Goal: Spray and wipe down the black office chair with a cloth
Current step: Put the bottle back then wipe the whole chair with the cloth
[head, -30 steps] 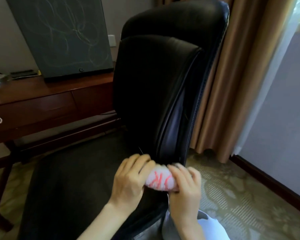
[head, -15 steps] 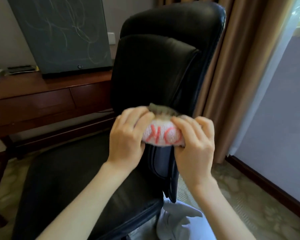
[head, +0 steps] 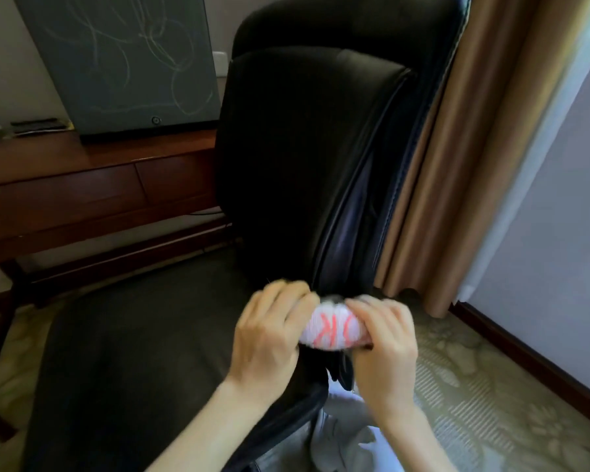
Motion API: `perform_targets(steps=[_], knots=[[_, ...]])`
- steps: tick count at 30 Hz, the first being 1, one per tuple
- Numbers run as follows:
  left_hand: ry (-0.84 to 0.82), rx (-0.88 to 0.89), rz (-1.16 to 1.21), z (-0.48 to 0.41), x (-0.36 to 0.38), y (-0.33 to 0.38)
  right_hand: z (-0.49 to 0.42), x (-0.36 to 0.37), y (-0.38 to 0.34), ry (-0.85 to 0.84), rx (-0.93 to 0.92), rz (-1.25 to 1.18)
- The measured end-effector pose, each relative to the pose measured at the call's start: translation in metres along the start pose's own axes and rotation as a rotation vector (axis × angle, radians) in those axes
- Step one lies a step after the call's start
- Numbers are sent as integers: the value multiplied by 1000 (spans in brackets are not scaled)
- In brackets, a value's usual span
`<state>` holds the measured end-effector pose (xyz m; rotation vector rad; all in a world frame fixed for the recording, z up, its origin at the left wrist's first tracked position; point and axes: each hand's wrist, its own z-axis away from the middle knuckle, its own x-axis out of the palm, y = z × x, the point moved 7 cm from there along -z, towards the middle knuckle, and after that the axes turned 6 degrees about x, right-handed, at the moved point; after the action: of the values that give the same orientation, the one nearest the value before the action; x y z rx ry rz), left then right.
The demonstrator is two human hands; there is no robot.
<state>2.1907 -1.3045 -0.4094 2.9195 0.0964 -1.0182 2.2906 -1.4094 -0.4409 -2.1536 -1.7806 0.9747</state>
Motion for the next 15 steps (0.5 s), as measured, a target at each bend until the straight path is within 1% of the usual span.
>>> perform_targets(steps=[3, 5, 7, 9, 11, 15], knots=[[169, 9, -38, -49, -43, -2, -63, -31, -40, 116, -125, -21], [231, 6, -78, -83, -70, -4, -107, -50, -67, 199, -196, -6], [262, -2, -107, -111, -87, -6, -144, -62, -85, 257, -219, 30], [265, -30, -105, -127, -92, -9, -159, -65, -91, 259, -202, 46], [232, -55, -99, -124, -83, -12, -149, -59, -85, 237, -191, 67], [112, -50, -69, -65, -37, -14, -85, -29, -43, 146, -124, 34]])
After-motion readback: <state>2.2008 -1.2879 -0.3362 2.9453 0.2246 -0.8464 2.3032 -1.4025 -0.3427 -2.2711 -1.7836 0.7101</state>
